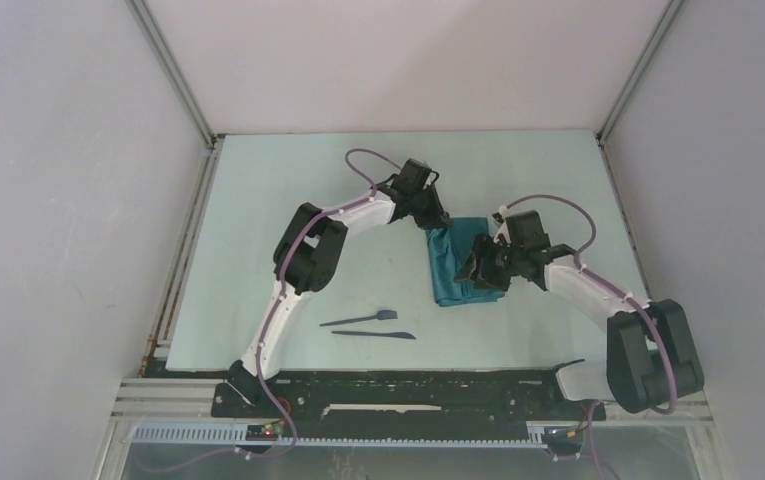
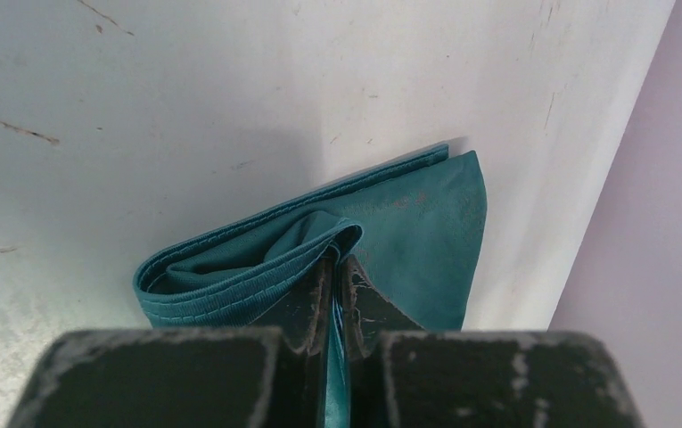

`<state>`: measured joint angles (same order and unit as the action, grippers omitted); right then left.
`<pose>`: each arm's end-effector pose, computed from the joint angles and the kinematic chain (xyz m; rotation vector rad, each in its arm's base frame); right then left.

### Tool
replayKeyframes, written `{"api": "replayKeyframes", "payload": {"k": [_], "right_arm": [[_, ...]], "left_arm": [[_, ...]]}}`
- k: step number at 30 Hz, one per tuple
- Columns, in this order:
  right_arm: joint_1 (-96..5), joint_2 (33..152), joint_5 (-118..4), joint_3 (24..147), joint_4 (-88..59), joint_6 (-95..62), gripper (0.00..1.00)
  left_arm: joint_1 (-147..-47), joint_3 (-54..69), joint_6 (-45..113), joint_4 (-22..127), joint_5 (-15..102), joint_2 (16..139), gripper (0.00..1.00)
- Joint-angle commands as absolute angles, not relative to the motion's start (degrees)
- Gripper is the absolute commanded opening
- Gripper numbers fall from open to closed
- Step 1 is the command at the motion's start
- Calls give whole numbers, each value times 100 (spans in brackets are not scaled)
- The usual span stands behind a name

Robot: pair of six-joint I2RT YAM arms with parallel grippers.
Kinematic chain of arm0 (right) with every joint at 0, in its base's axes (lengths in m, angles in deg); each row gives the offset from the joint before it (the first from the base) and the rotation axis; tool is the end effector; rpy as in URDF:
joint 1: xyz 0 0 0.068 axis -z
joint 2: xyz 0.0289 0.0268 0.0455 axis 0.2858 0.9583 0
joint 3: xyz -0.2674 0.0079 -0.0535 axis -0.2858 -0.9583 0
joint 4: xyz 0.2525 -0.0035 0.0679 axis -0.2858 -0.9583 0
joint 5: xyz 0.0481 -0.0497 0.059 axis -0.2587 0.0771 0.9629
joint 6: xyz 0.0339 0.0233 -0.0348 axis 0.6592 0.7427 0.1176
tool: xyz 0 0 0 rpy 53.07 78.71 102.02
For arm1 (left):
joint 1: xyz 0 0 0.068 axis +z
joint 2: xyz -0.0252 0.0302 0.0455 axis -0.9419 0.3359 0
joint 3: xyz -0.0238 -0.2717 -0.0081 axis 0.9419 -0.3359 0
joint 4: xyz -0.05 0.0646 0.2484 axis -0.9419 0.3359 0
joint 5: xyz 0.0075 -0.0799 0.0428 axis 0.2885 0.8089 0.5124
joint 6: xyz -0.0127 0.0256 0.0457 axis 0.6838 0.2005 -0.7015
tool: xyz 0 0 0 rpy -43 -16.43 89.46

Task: Fold the napkin into a case and place the utensils inside
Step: Fold the lower triangle-folded napkin at the center of the board, then smooth out the 2/3-rectangle-folded napkin at the center of the board.

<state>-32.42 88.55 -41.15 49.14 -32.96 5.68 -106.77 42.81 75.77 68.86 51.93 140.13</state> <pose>0.2362 0.0814 0.1796 0.1415 2.6441 0.7986 0.4238 -0.3252 0.1367 -0.2243 2.5928 -1.0220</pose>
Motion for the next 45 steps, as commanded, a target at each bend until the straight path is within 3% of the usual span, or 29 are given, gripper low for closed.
{"api": "replayKeyframes", "payload": {"k": [1, 7, 13, 17, 23, 29, 32, 38, 45], "right_arm": [[-3212, 9000, -3387, 5290, -2911, 459, 66], [-3236, 10381, -2286, 5466, -1606, 1004, 62], [-3339, 10800, -2146, 5361, -927, 1262, 43], [-3314, 10976, -2185, 5310, -868, 1221, 41], [-3228, 11160, -2133, 5097, -575, 1297, 39], [-3230, 11198, -2085, 4971, -391, 1376, 37], [-3225, 11213, -2057, 4936, -351, 1410, 36], [-3213, 11100, -2020, 4899, -255, 1515, 33], [-3045, 11033, -1976, 4899, -314, 1475, 32]], "left_arm": [[-10671, 4241, 7696, 6658, 5166, 14013, 7], [-10674, 4226, 7656, 6668, 5224, 13969, 10], [-10691, 4124, 7534, 6686, 5255, 13845, 15], [-10689, 4132, 7470, 6680, 5495, 13802, 29], [-10672, 4030, 6986, 6699, 5774, 13145, 59], [-10517, 4019, 6838, 6453, 6442, 12650, 69], [-10372, 3829, 6974, 6221, 6622, 12617, 65], [-10139, 3605, 7238, 5970, 6791, 12975, 27], [-10101, 3492, 7299, 5851, 6725, 13263, 16]]}}
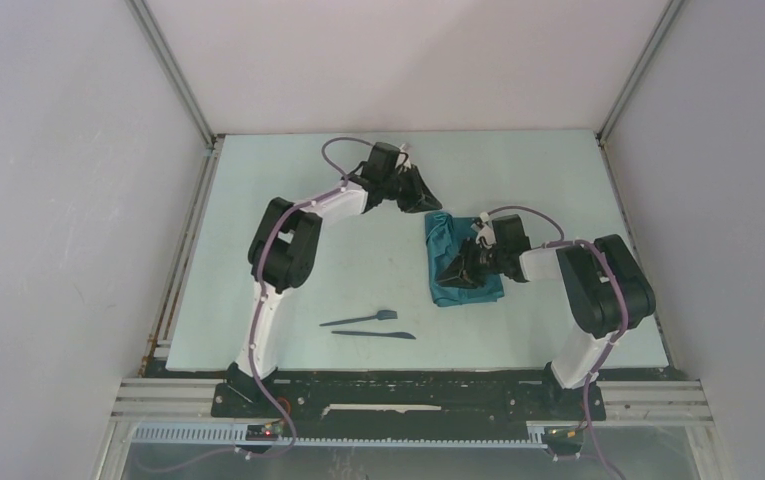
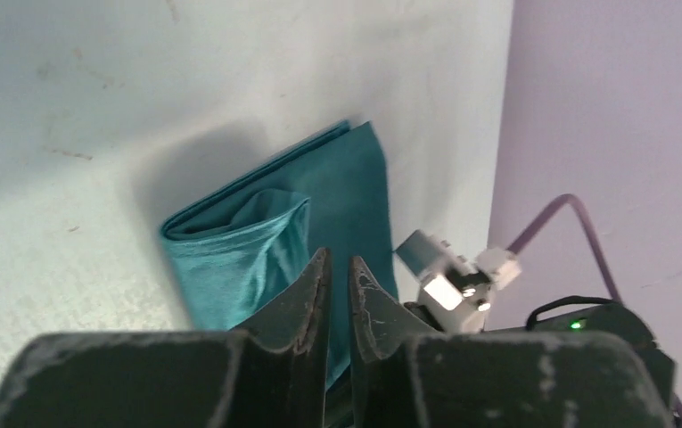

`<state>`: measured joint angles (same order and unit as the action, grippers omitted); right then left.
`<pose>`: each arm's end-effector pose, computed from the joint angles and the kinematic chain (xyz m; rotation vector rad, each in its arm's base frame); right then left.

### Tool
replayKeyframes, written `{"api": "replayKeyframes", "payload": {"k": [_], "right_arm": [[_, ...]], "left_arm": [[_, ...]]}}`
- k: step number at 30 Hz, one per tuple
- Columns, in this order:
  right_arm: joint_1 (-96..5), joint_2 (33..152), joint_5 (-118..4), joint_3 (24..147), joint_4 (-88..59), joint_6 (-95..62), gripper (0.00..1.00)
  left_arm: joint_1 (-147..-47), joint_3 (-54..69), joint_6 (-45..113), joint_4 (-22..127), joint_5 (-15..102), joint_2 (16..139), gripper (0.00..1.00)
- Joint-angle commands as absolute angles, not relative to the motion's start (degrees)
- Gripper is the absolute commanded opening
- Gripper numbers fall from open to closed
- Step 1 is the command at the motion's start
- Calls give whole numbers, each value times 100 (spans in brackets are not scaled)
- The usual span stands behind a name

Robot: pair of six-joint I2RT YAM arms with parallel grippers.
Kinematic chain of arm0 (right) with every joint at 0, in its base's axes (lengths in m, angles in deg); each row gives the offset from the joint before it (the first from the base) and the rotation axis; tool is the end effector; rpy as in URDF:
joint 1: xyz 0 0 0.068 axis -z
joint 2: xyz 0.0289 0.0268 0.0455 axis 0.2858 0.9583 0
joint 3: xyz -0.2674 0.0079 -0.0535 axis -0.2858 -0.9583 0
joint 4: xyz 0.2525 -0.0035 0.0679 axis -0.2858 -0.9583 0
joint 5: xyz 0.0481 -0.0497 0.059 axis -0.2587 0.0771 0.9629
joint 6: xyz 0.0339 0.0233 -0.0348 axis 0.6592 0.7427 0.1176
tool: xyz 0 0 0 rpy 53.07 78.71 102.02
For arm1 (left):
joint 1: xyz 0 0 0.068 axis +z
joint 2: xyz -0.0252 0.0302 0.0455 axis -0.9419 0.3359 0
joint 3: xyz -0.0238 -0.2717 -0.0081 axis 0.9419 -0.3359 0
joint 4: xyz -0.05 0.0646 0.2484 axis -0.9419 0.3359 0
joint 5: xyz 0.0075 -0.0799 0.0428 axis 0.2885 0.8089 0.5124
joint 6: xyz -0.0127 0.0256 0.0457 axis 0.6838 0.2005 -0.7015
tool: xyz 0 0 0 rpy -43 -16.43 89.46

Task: Fold the napkin into a case and place the utensils inside
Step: Smooth out the 2/3-rectangle-folded napkin at the center of the board.

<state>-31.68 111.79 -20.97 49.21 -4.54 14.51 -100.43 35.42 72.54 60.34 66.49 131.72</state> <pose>0.2841 0.1018 0.1109 0.1559 2.5840 1.3083 0.4377 -0.2747 0.1838 -0.0770 2.4440 -1.3147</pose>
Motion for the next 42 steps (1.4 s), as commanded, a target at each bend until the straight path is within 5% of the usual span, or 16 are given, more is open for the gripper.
{"api": "replayKeyframes", "payload": {"k": [1, 16, 32, 42], "right_arm": [[-3029, 11031, -1962, 4901, -316, 1474, 32], [-2960, 10926, -1950, 4931, -186, 1633, 34], [-2096, 11242, -2314, 6381, -1196, 1298, 52], [-2025, 12274, -2496, 7712, -1718, 1082, 53]], "left_arm": [[-10100, 3491, 7283, 5847, 6680, 13296, 14], [-10218, 4203, 7724, 5491, 6897, 14304, 11], [-10150, 2680, 6845, 5937, 6277, 12160, 52], [-10350, 1794, 6935, 5742, 6525, 11786, 47]]}}
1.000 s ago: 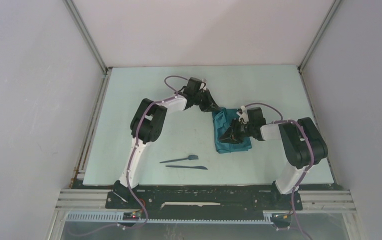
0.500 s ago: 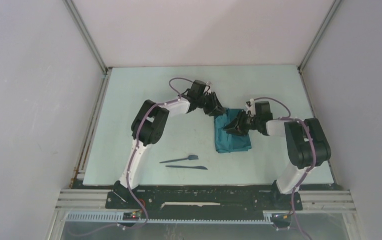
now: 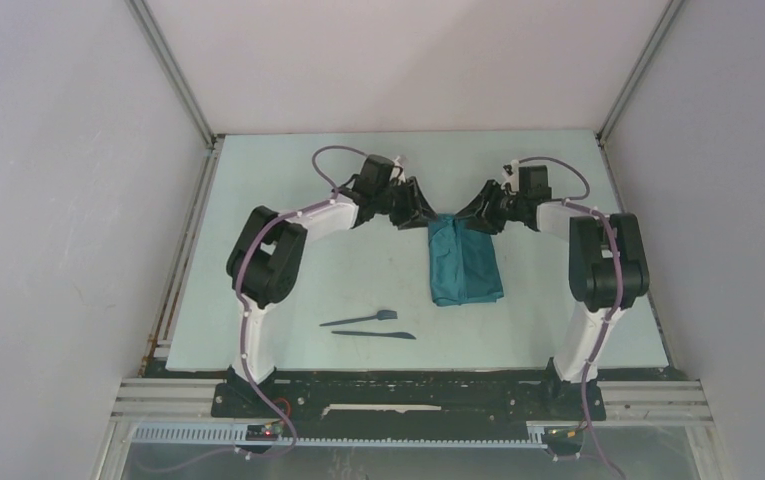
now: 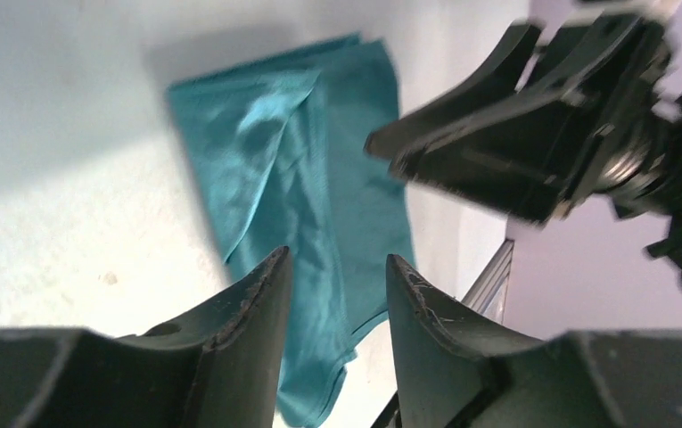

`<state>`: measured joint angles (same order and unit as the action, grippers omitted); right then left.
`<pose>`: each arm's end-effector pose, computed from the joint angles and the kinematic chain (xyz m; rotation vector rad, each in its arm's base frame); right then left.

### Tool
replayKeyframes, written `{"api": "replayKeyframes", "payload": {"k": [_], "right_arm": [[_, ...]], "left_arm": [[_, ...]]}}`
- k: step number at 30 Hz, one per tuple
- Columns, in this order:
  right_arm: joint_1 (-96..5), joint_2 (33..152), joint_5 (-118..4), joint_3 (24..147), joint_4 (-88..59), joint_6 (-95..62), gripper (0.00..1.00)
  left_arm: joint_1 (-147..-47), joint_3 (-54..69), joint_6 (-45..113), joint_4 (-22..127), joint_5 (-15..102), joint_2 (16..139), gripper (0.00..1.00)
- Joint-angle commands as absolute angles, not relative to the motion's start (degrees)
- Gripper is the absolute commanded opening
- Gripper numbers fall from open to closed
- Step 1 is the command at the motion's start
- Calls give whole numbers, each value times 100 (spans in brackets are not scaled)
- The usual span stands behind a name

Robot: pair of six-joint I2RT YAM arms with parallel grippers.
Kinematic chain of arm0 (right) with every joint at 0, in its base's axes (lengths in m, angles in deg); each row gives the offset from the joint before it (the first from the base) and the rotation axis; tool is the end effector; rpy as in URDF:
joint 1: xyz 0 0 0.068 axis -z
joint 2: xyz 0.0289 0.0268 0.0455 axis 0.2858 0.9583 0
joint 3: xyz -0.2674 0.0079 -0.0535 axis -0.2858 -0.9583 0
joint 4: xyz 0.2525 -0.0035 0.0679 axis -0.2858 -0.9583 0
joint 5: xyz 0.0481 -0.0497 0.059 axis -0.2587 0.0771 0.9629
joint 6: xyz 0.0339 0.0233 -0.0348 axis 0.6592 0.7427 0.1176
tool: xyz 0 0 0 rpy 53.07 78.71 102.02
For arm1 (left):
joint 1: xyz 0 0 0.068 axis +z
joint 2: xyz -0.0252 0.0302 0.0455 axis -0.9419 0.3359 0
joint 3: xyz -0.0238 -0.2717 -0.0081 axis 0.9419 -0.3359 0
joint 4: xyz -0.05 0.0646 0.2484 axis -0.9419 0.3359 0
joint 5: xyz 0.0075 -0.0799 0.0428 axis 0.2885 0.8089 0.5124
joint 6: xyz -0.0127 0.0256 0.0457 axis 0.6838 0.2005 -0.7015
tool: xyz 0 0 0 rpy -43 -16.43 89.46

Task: Fold the napkin into a case and place the utensils inside
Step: Smooth out the 2/3-rectangle-folded napkin at the center of the board.

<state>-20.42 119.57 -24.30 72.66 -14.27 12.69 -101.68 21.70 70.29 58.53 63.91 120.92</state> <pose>0.3853 0.0486 0.1615 0.3212 2.4020 1.1510 0.3935 -0.2594 0.1976 -0.0395 2.4517 -1.2524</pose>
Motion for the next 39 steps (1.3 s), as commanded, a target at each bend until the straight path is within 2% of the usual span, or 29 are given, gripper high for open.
{"api": "replayKeyframes", "payload": {"k": [1, 15, 18, 20, 24, 26, 34, 39], "right_arm": [[-2028, 12370, -2463, 7781, -1705, 1094, 52], [-2109, 13223, -2559, 8443, -1677, 1120, 28], [-2109, 13249, -2602, 8532, -1748, 1088, 28], [-2109, 13199, -2646, 8625, -2072, 994, 33], [-2149, 12740, -2985, 8687, -2971, 701, 53], [-2217, 12375, -3267, 8613, -3355, 555, 59], [-2377, 10885, -2695, 7259, -3367, 426, 68], [-2201, 10065, -3219, 6407, -3747, 218, 71]], "left_arm": [[-10392, 1676, 6994, 5624, 6593, 11742, 46], [-11157, 304, 7147, 4864, 7069, 11250, 22], [-11237, -23, 7204, 4614, 7174, 11162, 19], [-11332, -160, 7220, 4508, 7217, 11098, 19], [-11406, -386, 7260, 4302, 7238, 11065, 18], [-11407, -485, 7329, 4163, 7233, 11150, 18], [-11411, -812, 7402, 3908, 7130, 11331, 15], [-11405, -832, 7185, 4118, 7021, 11347, 17]]}}
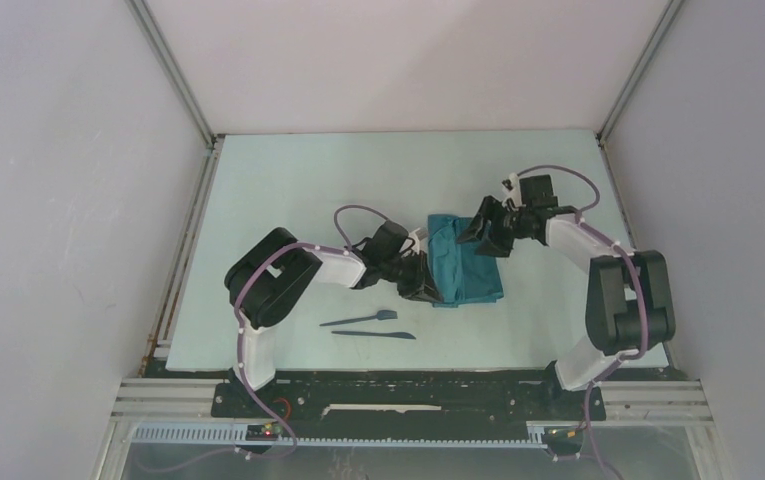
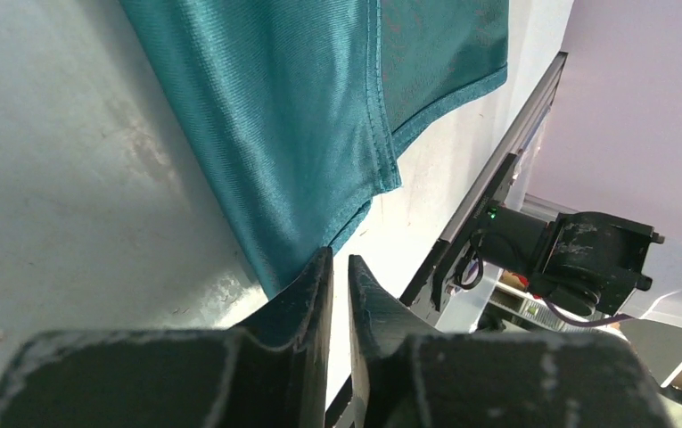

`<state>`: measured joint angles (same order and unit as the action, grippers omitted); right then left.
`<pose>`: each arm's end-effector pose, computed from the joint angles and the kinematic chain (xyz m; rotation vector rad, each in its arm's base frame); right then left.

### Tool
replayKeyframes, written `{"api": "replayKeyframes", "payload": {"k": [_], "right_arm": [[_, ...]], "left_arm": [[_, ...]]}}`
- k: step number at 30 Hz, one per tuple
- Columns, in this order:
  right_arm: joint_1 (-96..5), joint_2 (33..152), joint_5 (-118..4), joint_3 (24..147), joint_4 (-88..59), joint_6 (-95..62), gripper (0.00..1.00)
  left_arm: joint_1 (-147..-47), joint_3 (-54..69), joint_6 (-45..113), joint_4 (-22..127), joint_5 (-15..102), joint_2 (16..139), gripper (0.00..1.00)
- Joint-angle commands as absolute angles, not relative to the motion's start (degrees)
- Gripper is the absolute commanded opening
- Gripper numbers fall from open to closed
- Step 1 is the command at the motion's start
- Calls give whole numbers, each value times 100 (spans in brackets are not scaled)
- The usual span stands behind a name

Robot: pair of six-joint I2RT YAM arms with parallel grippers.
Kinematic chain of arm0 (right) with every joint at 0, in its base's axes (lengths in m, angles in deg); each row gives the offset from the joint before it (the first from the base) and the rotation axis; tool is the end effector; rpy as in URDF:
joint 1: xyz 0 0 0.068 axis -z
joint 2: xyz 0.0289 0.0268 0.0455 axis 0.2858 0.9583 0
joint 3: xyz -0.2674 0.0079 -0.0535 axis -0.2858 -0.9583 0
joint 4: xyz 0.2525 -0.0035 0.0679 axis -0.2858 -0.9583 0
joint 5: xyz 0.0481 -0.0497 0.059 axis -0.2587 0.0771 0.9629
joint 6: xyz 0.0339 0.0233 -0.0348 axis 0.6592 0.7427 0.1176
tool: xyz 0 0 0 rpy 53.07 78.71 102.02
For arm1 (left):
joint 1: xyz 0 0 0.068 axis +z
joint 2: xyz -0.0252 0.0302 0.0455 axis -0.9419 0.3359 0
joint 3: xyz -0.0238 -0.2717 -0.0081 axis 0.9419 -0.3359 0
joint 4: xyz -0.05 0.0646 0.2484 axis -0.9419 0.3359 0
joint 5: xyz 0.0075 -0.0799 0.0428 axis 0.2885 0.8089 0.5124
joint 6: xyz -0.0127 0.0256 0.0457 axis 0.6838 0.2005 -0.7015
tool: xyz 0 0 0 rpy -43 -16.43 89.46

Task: Fold the napkin into a case and place the utensils inside
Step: Smooth out the 2/3-rectangle-folded napkin at the center of the board, then pick up the 2/3-rectangle-folded napkin from the center of the board.

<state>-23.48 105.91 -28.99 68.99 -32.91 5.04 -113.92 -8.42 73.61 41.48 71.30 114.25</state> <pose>0.3300 0.0605 0.2016 0.2161 2.5495 1.0180 0.2618 -0.2778 0.1158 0.1998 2.6832 -1.4330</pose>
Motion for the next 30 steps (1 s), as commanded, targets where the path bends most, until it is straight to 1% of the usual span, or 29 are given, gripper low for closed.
{"api": "replayKeyframes", "payload": {"k": [1, 5, 8, 11, 13, 15, 16, 17, 18, 19, 22, 25, 27, 30], "right_arm": [[-2083, 9863, -3290, 6256, -3789, 236, 71], [-1491, 9205, -3497, 5686, -3899, 321, 72], [-1049, 9011, -3480, 5407, -4049, 281, 73], [-800, 9085, -3323, 5172, -4086, 306, 71], [-663, 9074, -3202, 4990, -4013, 437, 70], [-470, 8892, -3436, 4872, -4034, 547, 69], [-398, 8730, -3732, 4866, -4113, 563, 69], [-326, 8534, -3999, 4868, -4164, 558, 71], [-258, 8316, -4245, 4860, -4213, 579, 73], [-201, 8069, -4487, 4861, -4245, 590, 75], [117, 7389, -4887, 4865, -4320, 750, 81], [926, 6875, -4729, 4826, -4169, 907, 85], [1557, 6771, -4354, 4855, -3937, 919, 88], [2377, 6917, -3574, 5115, -3947, 852, 87]], "left_arm": [[-11401, -805, 7140, 4219, 6974, 11386, 17], [-11403, -756, 7095, 4289, 6956, 11474, 18], [-11406, -718, 7022, 4398, 6945, 11298, 26], [-11436, -606, 6879, 4614, 6893, 10894, 37], [-11503, -415, 6714, 4923, 6734, 10617, 47], [-11699, -72, 6335, 5585, 6245, 10404, 56], [-11862, 212, 6057, 6057, 5809, 10347, 64], [-12065, 513, 5875, 6543, 5229, 10357, 80], [-12271, 829, 5759, 6946, 4651, 10411, 85], [-12567, 1102, 5709, 7255, 4140, 10506, 88], [-13092, 1994, 5712, 8051, 3091, 11040, 89], [-13418, 3077, 5817, 8826, 2485, 11776, 85], [-13541, 3762, 5881, 9197, 2261, 12280, 81], [-13678, 4792, 5989, 9805, 1942, 13083, 80]]}}
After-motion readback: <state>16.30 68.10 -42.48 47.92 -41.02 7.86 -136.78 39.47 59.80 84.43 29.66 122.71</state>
